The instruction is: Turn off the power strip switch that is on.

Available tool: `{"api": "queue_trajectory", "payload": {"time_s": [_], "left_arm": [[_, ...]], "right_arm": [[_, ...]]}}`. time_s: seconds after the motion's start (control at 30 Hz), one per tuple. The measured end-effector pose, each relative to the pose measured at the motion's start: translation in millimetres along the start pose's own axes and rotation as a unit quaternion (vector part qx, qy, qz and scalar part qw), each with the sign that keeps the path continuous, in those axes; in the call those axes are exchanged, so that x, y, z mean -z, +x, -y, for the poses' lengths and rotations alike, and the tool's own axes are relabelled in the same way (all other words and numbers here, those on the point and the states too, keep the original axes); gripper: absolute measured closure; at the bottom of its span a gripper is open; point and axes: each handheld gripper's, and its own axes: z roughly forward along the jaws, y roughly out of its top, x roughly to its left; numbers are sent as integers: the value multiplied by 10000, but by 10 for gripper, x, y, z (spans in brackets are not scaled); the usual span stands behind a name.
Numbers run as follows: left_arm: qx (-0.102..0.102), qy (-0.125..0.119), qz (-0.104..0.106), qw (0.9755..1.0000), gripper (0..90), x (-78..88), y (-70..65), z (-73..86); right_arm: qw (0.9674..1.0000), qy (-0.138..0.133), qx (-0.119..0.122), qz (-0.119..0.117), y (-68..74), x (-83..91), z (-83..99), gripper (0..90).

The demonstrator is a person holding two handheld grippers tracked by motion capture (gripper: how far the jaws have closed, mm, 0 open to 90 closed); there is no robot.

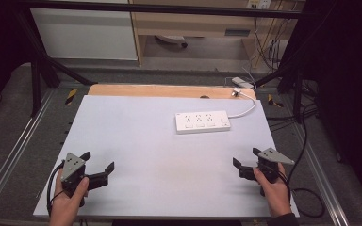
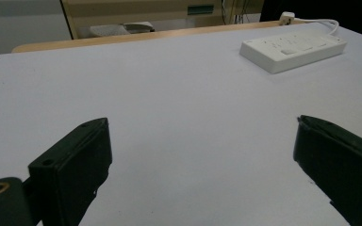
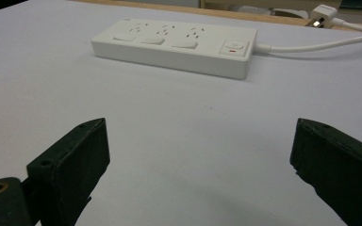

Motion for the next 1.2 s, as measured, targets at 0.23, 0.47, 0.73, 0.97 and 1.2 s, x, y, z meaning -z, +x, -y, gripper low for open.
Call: {"api": "queue_trajectory", "payload": {"time_s": [0.23, 0.47, 0.73, 0.97, 1.2], "left_arm": [[-34, -22, -14, 10000, 54, -9, -1, 1], [-5, -55, -10, 10000, 53, 0, 15, -2], [24, -106, -62, 9999, 50, 8, 25, -2], [49, -121, -85, 9999, 50, 11, 32, 0], [16, -129, -76, 9999, 50, 14, 30, -1]], "right_arm": [[9999, -72, -85, 42, -17, 28, -12, 58], [9996, -254, -86, -6, 16, 51, -55, 42], [9994, -301, -152, -81, 44, 112, -132, 30], [9993, -310, -141, -135, 81, 142, -158, 21], [9992, -380, -79, -132, 112, 178, -193, 20]]}}
